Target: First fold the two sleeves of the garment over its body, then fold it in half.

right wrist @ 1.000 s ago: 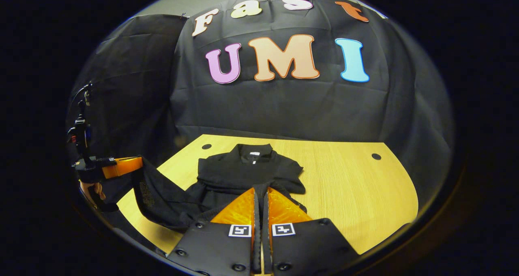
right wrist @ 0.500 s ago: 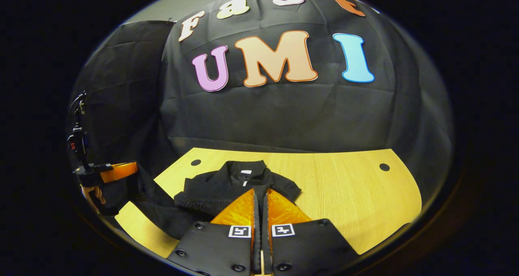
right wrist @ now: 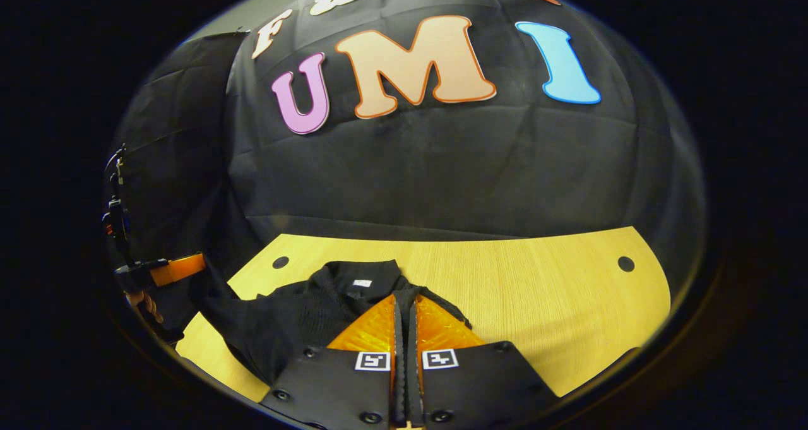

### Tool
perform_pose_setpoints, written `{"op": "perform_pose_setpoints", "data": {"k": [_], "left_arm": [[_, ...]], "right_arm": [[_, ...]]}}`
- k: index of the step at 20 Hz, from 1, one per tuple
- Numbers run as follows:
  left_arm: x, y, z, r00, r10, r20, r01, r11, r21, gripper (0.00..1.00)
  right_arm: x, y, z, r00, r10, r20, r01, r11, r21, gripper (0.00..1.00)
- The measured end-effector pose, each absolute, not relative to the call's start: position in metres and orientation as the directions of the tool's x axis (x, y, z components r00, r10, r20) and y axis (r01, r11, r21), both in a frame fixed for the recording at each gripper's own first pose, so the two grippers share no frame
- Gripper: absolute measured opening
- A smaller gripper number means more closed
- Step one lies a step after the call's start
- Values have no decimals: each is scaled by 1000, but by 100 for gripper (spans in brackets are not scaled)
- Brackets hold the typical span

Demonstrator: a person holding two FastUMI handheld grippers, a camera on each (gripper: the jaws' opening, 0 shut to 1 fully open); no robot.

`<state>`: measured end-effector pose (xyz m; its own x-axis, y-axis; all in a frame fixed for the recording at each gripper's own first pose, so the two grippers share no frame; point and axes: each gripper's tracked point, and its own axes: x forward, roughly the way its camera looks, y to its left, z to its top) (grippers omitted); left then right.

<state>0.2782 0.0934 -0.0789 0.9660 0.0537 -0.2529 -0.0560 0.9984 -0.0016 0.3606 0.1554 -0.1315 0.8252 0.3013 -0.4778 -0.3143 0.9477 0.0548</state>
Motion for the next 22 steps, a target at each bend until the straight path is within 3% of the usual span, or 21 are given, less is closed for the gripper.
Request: {"op": "perform_pose_setpoints", "data": {"k": [11,19,22], "left_arm": [[340,88,-135,941,107,-322,-96,994,48,0],[344,89,-152,928,125,-352,-110,992,62,0],[342,87,-145,937,126,-327,-118,992,43,0]], "right_arm": [[424,147,-200,788,257,-559,-232,966,117,1],[430,145,-215,780,243,-577,-215,969,118,6],[429,145,-211,783,248,-570,-221,968,118,12]]}}
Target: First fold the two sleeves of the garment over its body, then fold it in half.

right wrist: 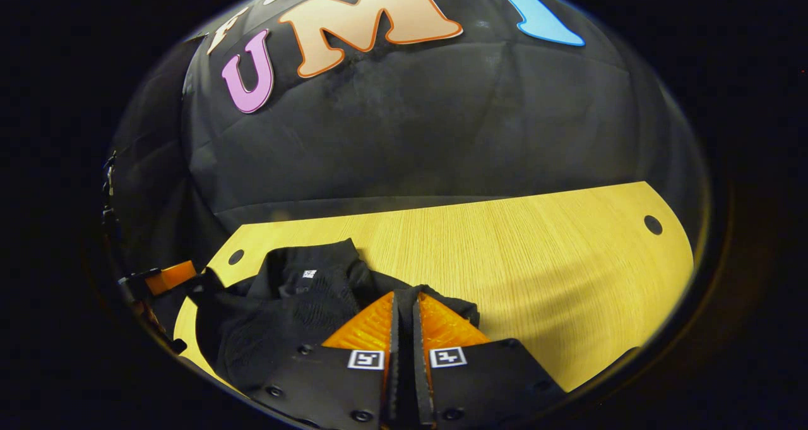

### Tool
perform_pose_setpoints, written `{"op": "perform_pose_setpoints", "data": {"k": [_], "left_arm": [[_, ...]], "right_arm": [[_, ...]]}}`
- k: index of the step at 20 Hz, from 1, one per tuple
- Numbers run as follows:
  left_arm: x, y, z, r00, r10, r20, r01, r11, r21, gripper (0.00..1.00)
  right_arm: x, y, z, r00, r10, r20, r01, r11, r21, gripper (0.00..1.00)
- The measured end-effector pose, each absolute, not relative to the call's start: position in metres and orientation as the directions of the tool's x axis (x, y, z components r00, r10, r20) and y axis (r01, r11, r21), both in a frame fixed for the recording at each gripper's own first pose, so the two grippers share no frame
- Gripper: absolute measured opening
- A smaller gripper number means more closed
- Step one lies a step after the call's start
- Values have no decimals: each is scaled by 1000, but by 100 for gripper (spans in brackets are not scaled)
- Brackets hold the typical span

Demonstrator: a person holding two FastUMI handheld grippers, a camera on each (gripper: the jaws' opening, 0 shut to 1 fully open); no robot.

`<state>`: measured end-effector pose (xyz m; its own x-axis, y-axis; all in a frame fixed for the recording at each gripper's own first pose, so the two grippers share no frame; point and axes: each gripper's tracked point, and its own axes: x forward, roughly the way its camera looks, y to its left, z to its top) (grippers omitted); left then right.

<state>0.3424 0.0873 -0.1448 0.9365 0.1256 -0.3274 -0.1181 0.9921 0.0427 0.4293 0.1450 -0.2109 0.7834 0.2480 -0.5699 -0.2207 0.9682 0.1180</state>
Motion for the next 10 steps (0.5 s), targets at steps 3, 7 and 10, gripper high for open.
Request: {"op": "perform_pose_setpoints", "data": {"k": [3,7,10], "left_arm": [[340,82,-133,946,114,-304,-115,993,16,24],[331,89,-124,945,144,-295,-140,990,35,88],[321,89,-112,948,152,-279,-152,988,22,88]], "right_arm": [[428,141,-206,790,239,-565,-219,970,106,15],[421,131,-194,800,218,-560,-209,975,80,79],[412,123,-182,814,199,-545,-202,978,54,96]]}}
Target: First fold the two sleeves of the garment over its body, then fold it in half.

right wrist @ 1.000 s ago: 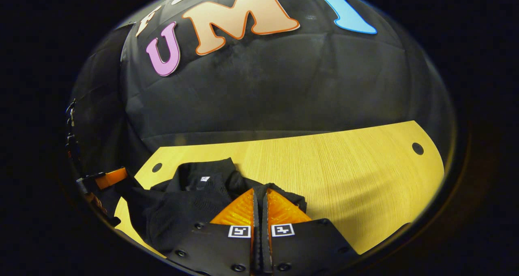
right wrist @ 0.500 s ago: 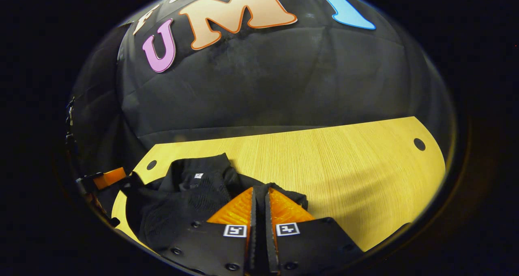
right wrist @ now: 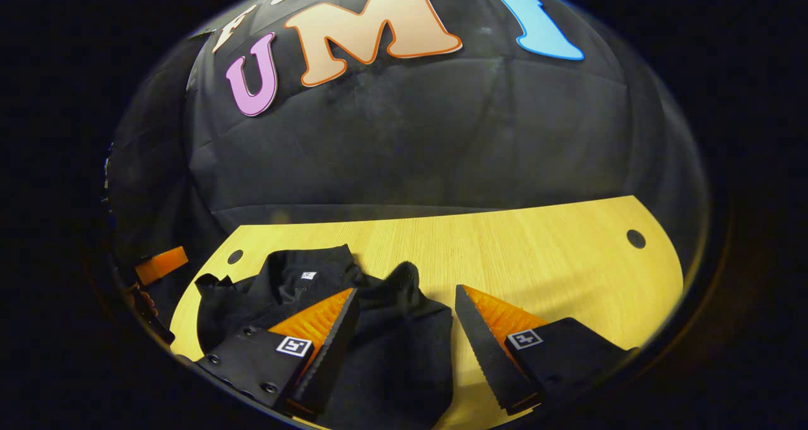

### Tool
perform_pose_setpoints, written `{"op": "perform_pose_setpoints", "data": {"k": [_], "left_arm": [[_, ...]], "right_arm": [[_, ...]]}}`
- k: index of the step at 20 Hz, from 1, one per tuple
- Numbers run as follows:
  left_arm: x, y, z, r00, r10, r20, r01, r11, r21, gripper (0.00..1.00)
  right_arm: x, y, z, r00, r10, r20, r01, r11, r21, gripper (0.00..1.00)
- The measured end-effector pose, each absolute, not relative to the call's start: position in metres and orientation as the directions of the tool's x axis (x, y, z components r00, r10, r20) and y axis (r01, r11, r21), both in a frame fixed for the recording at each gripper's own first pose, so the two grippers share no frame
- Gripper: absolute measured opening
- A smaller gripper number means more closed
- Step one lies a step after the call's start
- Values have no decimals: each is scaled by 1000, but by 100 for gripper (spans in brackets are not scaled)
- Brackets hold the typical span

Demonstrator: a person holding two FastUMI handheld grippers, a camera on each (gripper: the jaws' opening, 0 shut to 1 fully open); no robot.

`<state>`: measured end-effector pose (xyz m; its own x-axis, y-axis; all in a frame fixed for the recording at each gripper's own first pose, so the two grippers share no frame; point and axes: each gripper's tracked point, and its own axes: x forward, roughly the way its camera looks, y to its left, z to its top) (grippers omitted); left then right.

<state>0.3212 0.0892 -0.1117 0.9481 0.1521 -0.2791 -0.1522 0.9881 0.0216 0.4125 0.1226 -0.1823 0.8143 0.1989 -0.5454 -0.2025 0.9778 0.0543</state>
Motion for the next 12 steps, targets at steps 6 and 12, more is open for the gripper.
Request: {"op": "perform_pose_setpoints", "data": {"k": [6,12], "left_arm": [[289,98,-80,962,178,-208,-175,984,32,94],[229,97,-47,977,156,-143,-154,988,22,93]], "right_arm": [[379,114,-138,867,185,-463,-178,982,60,92],[306,112,-93,910,189,-368,-192,981,27,99]]}}
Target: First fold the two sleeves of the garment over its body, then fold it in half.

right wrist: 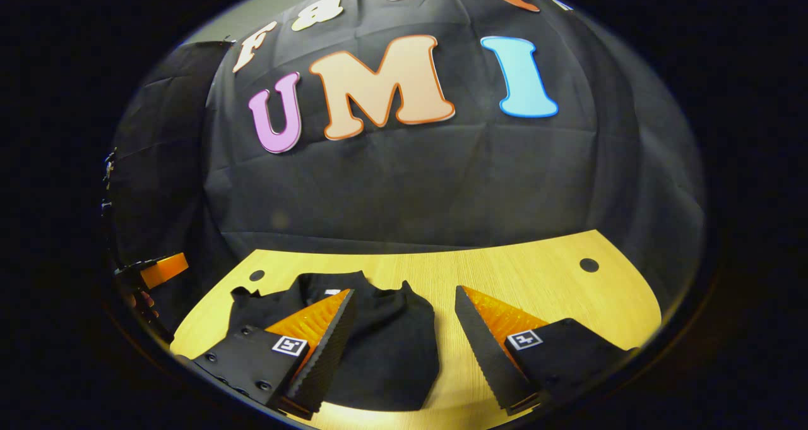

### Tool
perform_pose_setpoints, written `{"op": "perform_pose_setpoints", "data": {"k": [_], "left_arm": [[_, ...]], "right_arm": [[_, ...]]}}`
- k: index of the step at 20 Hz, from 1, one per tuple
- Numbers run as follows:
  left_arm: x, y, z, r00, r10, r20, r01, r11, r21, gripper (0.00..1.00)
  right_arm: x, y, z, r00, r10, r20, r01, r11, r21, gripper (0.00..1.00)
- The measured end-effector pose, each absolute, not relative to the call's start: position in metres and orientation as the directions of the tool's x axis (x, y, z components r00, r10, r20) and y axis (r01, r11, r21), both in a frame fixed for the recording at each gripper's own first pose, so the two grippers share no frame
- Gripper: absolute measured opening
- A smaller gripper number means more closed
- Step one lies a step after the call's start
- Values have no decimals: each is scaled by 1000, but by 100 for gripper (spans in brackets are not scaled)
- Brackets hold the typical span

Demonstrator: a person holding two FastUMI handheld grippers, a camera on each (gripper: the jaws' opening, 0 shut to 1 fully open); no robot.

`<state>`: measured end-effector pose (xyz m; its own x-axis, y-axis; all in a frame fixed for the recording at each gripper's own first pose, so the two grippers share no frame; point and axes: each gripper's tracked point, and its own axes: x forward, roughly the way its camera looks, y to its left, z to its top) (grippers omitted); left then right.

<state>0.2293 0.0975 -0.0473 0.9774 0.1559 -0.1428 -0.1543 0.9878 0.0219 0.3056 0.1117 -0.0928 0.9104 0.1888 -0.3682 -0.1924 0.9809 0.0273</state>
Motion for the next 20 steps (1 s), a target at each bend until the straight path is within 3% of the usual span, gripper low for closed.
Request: {"op": "perform_pose_setpoints", "data": {"k": [3,8,9,11,12,16,19,20], "left_arm": [[195,96,-27,988,135,-74,-133,991,19,94],[133,88,-15,993,106,-42,-105,994,28,92],[121,85,-13,995,98,-37,-97,995,23,93],[97,81,-10,996,90,-27,-89,996,13,93],[85,78,-10,997,80,-22,-80,997,13,93],[42,75,-9,998,68,-16,-68,998,19,93],[16,79,-17,998,60,-27,-59,998,32,93],[8,81,-18,998,63,-29,-62,997,39,93]], "right_arm": [[257,114,-77,928,199,-316,-203,979,19,99],[171,123,-55,946,223,-235,-228,974,7,98],[154,123,-50,950,224,-218,-230,973,1,94],[124,127,-43,953,240,-185,-244,970,2,98],[107,129,-39,953,251,-172,-255,967,2,94],[56,128,-40,954,259,-150,-263,965,-8,97],[27,128,-53,954,257,-155,-259,966,5,94],[19,129,-56,953,258,-158,-259,966,11,97]]}}
